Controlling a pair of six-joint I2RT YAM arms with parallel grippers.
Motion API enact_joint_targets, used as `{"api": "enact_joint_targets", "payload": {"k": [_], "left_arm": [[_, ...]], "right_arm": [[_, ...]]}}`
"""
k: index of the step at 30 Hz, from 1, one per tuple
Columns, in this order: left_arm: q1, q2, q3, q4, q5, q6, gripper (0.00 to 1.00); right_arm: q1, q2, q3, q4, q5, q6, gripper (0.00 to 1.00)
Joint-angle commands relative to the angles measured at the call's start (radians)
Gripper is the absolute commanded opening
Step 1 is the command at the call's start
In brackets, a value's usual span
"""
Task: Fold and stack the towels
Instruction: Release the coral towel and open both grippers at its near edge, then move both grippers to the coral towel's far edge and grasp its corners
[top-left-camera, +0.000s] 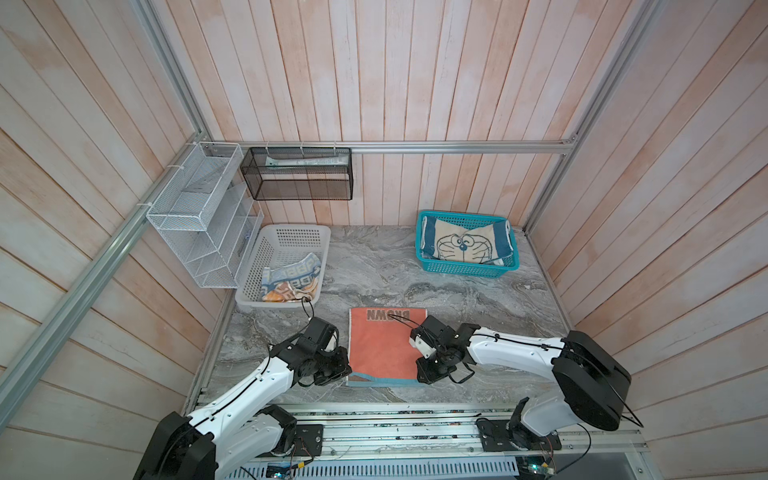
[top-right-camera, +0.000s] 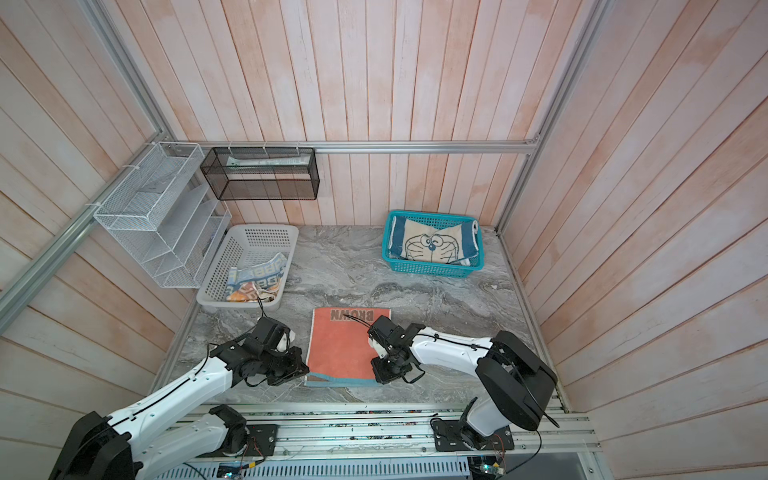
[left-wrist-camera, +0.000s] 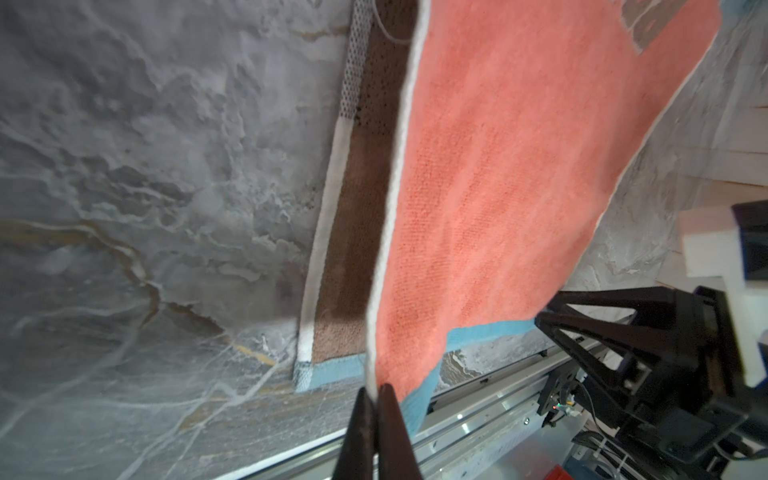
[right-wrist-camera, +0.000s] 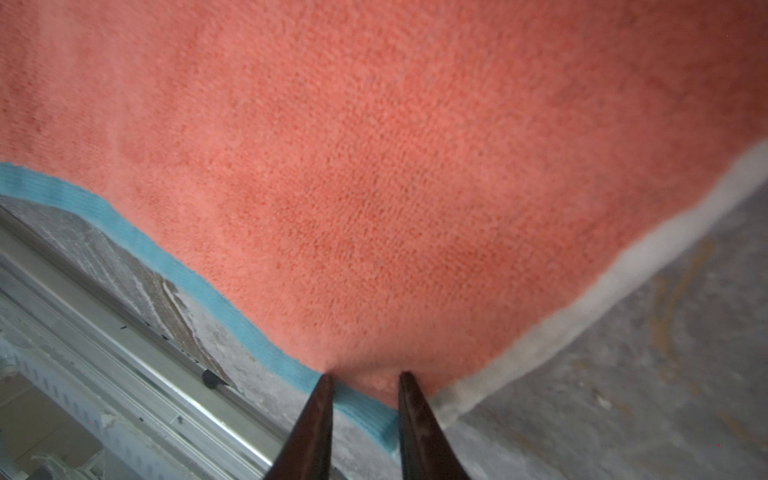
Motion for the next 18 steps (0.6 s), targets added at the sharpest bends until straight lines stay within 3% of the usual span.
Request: {"api": "enact_joint_targets", "payload": {"k": [1,2,4,7,13,18], "left_arm": [[-0.007,0.01,-0.048,-0.031,0.057,-0.026,0.0],[-0.006,0.013,-0.058,-0.032,0.053,-0.03,0.04],[-0.006,0.02,-0.049,-0.053,0.018,-0.024,0.27],[-0.006,0.034,0.035,-0.118,-0.077,0.019,0.42],[0.025,0.136,0.265,-0.123,-0.285,0.185,0.5],[0.107,0.279,0.333,0.097,-0.262,0.264,0.51]], "right_arm": [[-0.012,-0.02,0.002,-0.094,0.078,0.006,0.3],[-0.014,-0.033,0.015,-0.105,0.088,0.005,0.31],[-0.025,-0.067,0.046,-0.124,0.111,0.003,0.36],[-0.079,-0.121,0.077,-0.111,0.125,-0.004,0.41],[-0.258,-0.198,0.06,0.07,0.146,-0.005,0.43],[-0.338,-0.138,0.075,0.243,0.21,-0.016,0.44]]}}
